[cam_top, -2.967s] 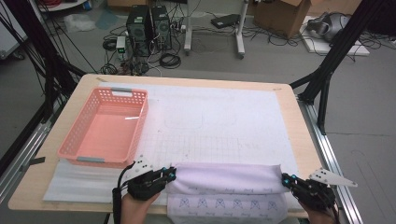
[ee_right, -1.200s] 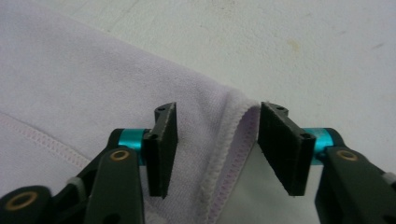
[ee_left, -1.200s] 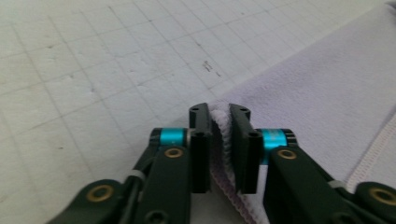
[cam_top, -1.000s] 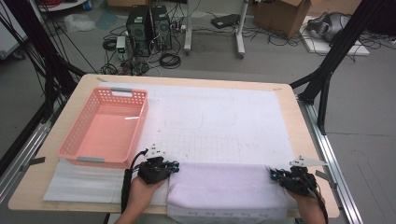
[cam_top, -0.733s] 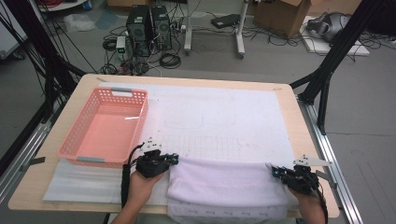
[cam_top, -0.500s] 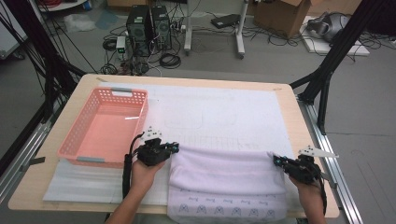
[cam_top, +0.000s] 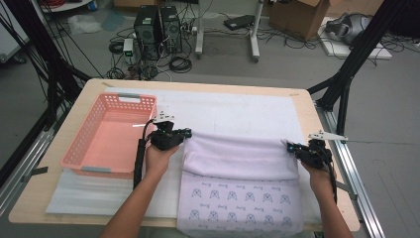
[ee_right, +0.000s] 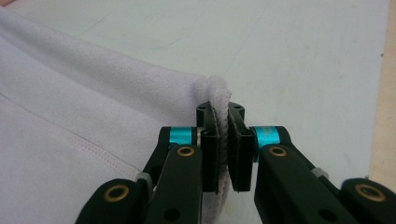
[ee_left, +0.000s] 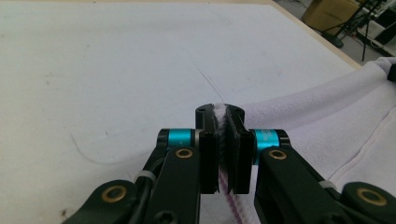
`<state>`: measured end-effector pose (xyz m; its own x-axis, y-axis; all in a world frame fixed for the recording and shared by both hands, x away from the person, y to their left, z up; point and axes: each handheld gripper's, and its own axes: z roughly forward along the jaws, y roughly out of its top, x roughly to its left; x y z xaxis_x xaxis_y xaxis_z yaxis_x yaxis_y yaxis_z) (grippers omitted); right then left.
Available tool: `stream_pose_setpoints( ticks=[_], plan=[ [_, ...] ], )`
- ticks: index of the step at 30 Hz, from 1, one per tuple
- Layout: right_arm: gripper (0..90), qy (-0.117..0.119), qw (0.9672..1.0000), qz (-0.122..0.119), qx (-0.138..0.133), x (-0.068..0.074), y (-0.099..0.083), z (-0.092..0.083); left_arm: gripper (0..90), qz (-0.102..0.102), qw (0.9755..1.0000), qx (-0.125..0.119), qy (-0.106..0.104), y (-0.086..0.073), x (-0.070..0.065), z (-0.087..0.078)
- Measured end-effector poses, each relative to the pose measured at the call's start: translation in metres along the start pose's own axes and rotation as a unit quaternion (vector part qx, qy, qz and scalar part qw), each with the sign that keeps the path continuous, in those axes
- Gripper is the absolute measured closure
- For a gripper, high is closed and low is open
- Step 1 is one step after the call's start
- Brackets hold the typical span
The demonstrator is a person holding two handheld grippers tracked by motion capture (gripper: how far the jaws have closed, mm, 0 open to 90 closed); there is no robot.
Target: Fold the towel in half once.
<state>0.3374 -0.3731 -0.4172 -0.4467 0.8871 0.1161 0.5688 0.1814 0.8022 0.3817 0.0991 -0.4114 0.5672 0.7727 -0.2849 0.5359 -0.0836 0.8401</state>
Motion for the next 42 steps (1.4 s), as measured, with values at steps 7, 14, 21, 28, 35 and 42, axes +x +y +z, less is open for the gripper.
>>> stream_pose_setpoints(
  ticks=[7,14,21,28,35,42],
  plan=[
    [85.2,-0.008,0.9999,-0.009,0.003,-0.008,0.018,0.024,84.7,0.011,0.9997,-0.008,0.019,0.009,0.013,0.012],
    [85.1,-0.019,0.9998,-0.005,0.0,-0.008,0.034,0.038,84.3,0.012,0.9994,-0.017,0.028,0.007,0.022,0.015],
    [62.9,-0.016,0.9996,0.019,0.009,-0.007,0.031,0.04,58.4,0.001,0.9994,-0.035,0.002,0.007,0.012,0.006],
    [58.7,-0.015,0.9995,0.027,0.004,-0.009,0.027,0.021,49.2,0.0,0.9999,-0.004,-0.016,-0.002,0.0,0.001],
    [60.5,0.018,0.9993,0.02,0.027,-0.003,0.016,0.011,49.2,0.007,0.9992,0.03,-0.025,-0.021,-0.013,0.004],
    [72.5,0.019,0.9981,0.004,0.058,0.003,0.0,0.01,65.1,0.036,0.9952,0.091,-0.003,-0.036,-0.019,0.004]
  ],
)
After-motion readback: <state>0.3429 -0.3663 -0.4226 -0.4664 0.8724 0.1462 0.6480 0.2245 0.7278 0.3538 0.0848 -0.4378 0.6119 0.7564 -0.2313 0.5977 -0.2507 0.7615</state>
